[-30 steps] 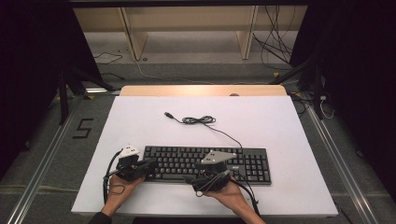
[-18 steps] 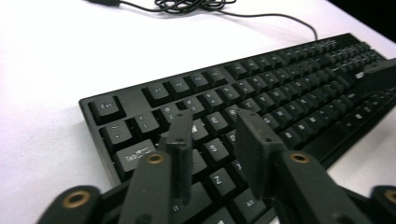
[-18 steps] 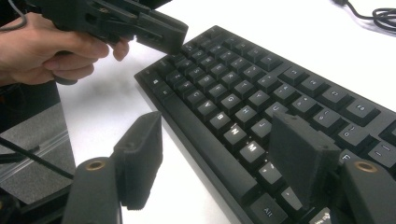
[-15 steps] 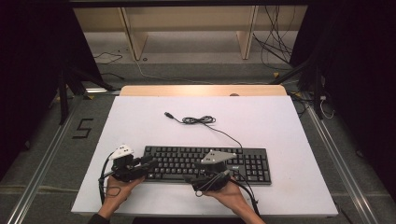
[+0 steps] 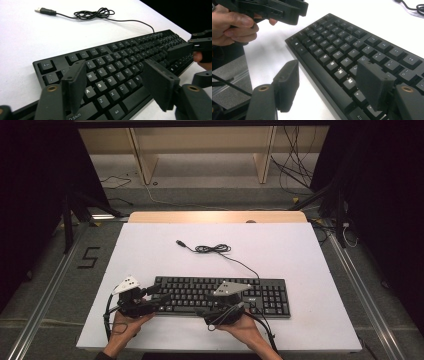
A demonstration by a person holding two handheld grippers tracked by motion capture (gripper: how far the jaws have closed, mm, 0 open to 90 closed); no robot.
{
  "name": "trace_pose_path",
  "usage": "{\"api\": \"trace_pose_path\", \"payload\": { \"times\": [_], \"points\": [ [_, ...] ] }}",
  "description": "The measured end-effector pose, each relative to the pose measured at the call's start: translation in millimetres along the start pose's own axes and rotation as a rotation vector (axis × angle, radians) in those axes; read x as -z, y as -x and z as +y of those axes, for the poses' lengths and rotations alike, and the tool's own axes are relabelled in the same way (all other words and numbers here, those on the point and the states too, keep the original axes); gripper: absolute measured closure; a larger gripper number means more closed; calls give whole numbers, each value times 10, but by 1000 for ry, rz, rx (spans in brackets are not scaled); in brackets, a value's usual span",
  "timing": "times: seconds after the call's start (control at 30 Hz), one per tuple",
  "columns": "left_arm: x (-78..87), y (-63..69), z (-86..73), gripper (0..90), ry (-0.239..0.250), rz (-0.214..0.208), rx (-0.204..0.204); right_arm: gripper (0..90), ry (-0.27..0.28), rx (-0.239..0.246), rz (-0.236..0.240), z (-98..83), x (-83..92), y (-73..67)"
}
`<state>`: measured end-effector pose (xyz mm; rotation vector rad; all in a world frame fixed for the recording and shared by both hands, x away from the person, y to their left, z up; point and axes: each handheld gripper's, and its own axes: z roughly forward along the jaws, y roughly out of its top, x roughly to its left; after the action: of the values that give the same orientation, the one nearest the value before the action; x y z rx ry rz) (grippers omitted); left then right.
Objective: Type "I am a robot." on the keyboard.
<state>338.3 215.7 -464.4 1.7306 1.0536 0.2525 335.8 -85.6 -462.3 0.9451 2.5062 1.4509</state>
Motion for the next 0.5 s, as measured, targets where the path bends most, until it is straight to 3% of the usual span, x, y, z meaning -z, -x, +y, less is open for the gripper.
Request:
{"api": "trace_pose_path", "payload": {
  "times": [0.5],
  "points": [
    [72,100,1,248,29,-23,-8,473,4,-2,14,22,-40,-15]
  ]
}}
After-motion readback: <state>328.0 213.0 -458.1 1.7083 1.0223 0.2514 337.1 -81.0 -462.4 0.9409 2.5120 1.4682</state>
